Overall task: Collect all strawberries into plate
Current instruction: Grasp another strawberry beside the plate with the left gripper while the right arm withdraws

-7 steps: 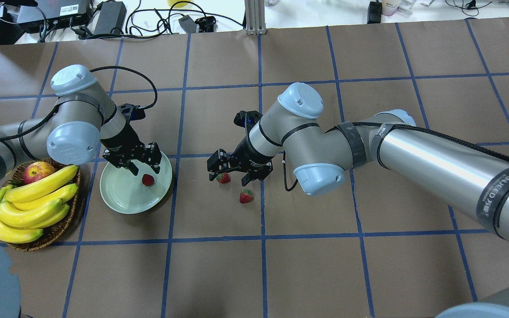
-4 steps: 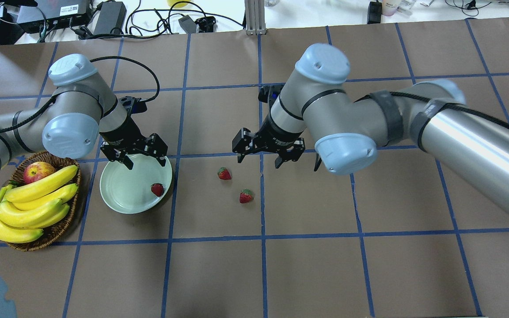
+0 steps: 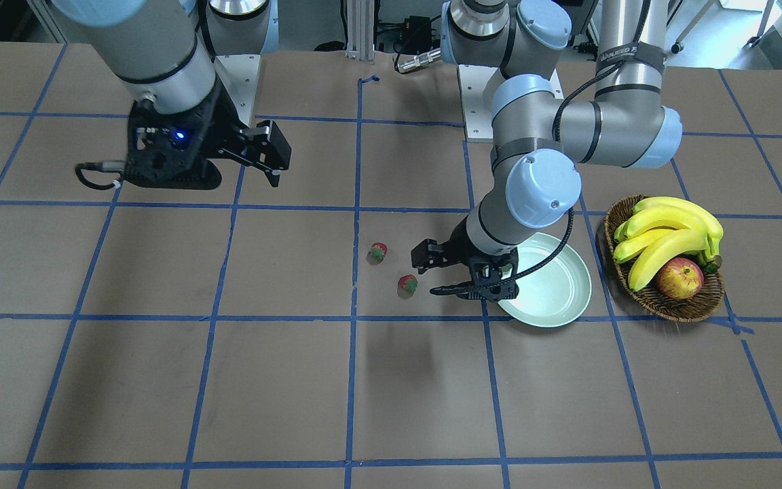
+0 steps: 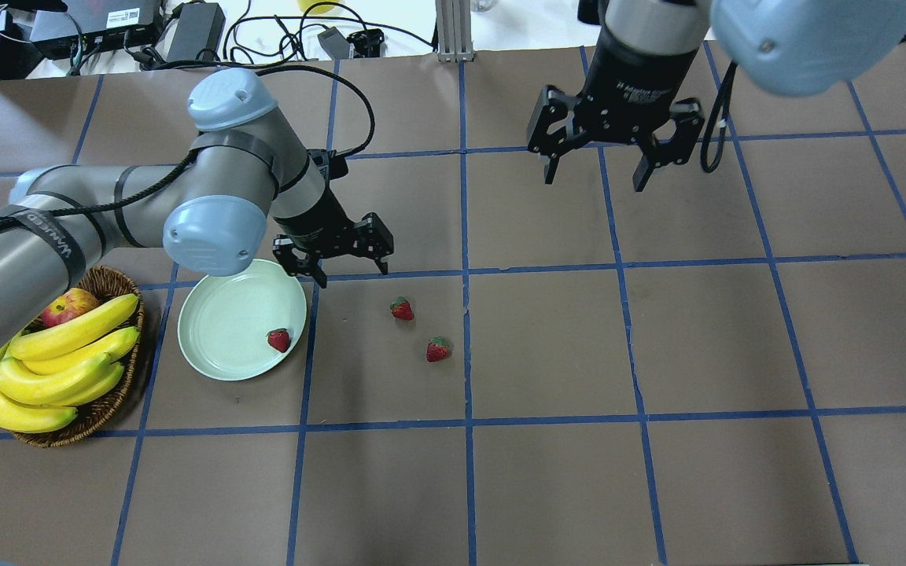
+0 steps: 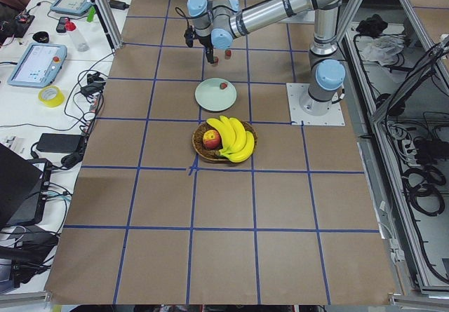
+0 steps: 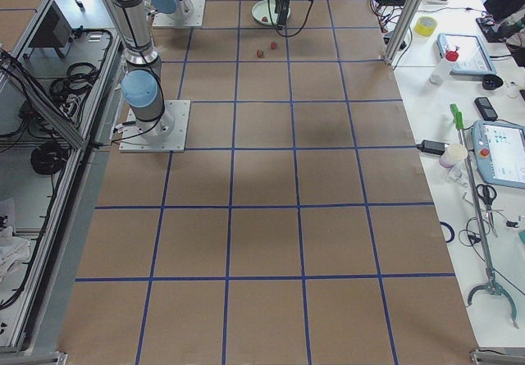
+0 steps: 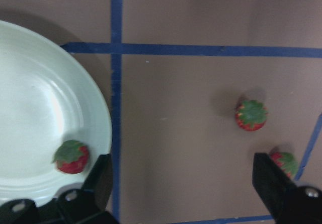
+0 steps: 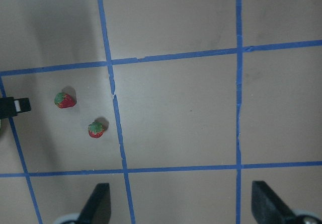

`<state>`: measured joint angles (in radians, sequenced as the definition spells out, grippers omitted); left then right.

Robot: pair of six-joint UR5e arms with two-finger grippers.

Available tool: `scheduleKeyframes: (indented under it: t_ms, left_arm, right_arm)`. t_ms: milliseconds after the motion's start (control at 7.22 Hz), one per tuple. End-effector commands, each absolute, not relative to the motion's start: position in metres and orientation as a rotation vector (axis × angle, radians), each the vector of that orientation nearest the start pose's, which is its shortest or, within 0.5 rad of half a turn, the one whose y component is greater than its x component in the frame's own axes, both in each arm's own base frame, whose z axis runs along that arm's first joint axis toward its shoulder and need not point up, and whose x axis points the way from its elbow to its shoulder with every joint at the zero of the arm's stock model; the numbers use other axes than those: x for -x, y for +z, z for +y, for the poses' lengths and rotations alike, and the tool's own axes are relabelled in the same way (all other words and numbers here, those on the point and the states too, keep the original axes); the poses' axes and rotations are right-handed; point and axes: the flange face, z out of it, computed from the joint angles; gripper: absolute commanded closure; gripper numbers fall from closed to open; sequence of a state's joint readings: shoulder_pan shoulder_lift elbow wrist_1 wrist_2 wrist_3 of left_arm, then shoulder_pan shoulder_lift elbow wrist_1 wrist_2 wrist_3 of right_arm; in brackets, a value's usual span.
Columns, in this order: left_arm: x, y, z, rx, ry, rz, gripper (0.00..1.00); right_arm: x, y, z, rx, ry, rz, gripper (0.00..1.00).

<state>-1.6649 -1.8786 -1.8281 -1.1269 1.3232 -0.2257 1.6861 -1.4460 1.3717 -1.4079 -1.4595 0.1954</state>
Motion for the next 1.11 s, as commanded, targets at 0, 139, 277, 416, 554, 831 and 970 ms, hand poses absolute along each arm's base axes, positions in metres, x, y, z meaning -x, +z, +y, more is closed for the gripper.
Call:
scheduleKeyframes:
  t_ms: [0, 139, 277, 416, 554, 831, 970]
  left_arm:
    - [0.247, 0.216, -0.53, 0.635, 0.343, 3.353, 0.0]
    - [0.249, 0.197, -0.526, 0.701, 0.405, 3.311, 0.0]
    - [0.247, 0.176, -0.515, 0.708, 0.473, 3.28, 0.07]
    - [0.244, 0.158, -0.498, 0.696, 0.539, 3.249, 0.05]
    - [0.239, 0.151, -0.494, 0.692, 0.536, 3.209, 0.03]
    - [0.24, 0.161, -0.503, 0.709, 0.432, 3.241, 0.99]
    - [0.241, 0.169, -0.508, 0.734, 0.382, 3.252, 1.0]
  right_arm:
    - [-0.188, 0.552, -0.512, -0.006, 0.062, 3.049, 0.0]
    - [-0.185, 0.528, -0.513, 0.182, 0.12, 3.082, 0.0]
    - [-0.18, 0.523, -0.524, 0.207, -0.063, 3.127, 0.0]
    - [-0.178, 0.524, -0.53, 0.204, -0.168, 3.13, 0.0]
    - [-0.175, 0.531, -0.526, 0.195, -0.188, 3.131, 0.0]
    - [-0.175, 0.531, -0.527, 0.061, -0.204, 3.128, 0.0]
    - [-0.176, 0.531, -0.527, 0.019, -0.22, 3.125, 0.0]
